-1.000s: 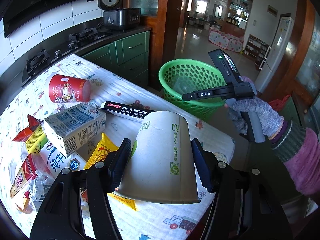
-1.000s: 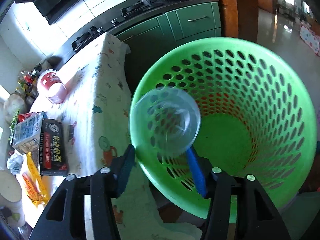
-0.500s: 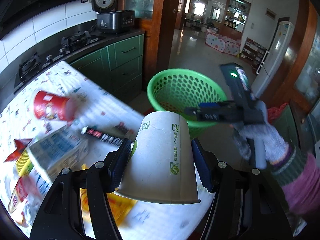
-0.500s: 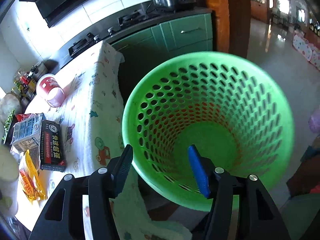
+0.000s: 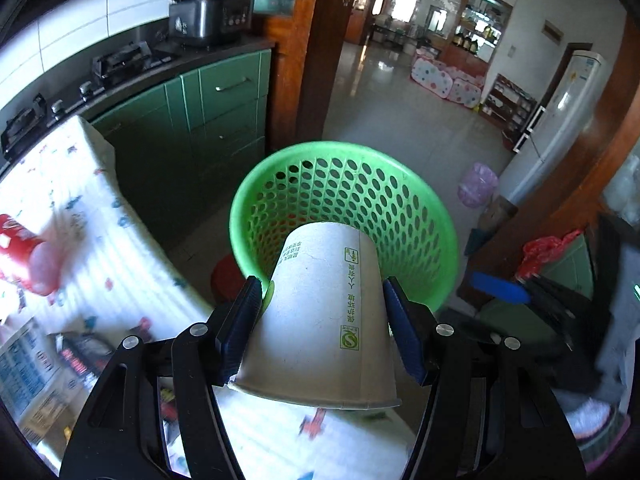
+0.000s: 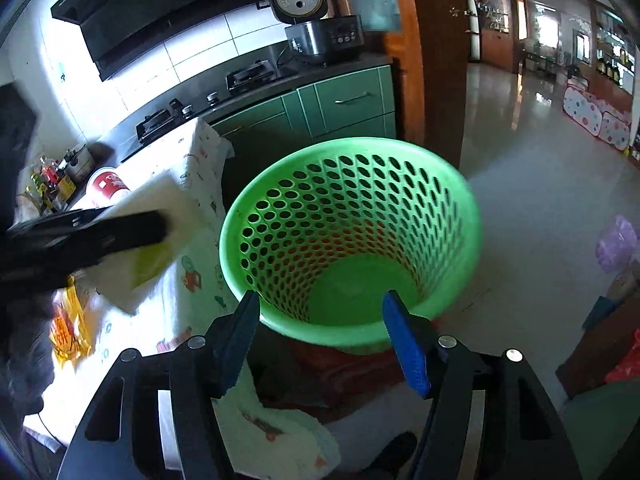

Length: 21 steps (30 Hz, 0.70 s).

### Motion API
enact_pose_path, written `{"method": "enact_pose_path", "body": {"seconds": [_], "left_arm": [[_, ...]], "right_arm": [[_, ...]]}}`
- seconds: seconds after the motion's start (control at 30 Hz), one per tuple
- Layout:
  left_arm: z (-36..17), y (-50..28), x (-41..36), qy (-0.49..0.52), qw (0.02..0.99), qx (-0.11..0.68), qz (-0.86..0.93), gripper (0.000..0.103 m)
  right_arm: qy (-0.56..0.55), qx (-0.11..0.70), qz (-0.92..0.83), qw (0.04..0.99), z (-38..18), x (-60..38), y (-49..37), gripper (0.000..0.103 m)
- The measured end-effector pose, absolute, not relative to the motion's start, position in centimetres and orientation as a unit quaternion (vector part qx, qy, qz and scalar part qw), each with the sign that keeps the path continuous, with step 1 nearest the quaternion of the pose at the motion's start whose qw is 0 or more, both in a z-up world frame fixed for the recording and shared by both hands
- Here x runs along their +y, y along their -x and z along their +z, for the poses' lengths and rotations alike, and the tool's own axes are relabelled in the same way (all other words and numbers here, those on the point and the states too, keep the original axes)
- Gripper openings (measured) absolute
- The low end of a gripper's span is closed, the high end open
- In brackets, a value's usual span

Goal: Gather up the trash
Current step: 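Carry the white paper cup over the basket and open the left tool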

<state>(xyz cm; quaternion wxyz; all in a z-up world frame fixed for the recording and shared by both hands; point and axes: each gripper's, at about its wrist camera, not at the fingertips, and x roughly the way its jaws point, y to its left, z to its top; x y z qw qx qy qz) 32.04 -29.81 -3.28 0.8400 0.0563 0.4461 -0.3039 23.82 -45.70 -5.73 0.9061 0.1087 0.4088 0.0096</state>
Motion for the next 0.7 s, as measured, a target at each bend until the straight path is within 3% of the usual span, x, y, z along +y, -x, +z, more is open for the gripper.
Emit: {"method": "enact_pose_path", "body": {"seconds": [0.27,0.37,0.7], "left_arm": [[-5.8,-34.7,-32.8,-0.038,0.836,0.465,-0.288,0.064],[-6.1,-35.1,-33.4,-0.041,0.841,0.461,-0.279,0.077],[-3.3,-31.6,-29.8,-0.035,0.862,0.427,-0.272,0.077]], "right_arm": [[-0.113,0.412,0.000,0.904,-6.9,-46.6,-22.2,0.066],[-0.121,0.417,-0.003,0.901,-7.5,-47.0,-21.9,0.066],[-0.114,0.408,0.012,0.906,-6.2,-45.2,-21.1,0.066]]}}
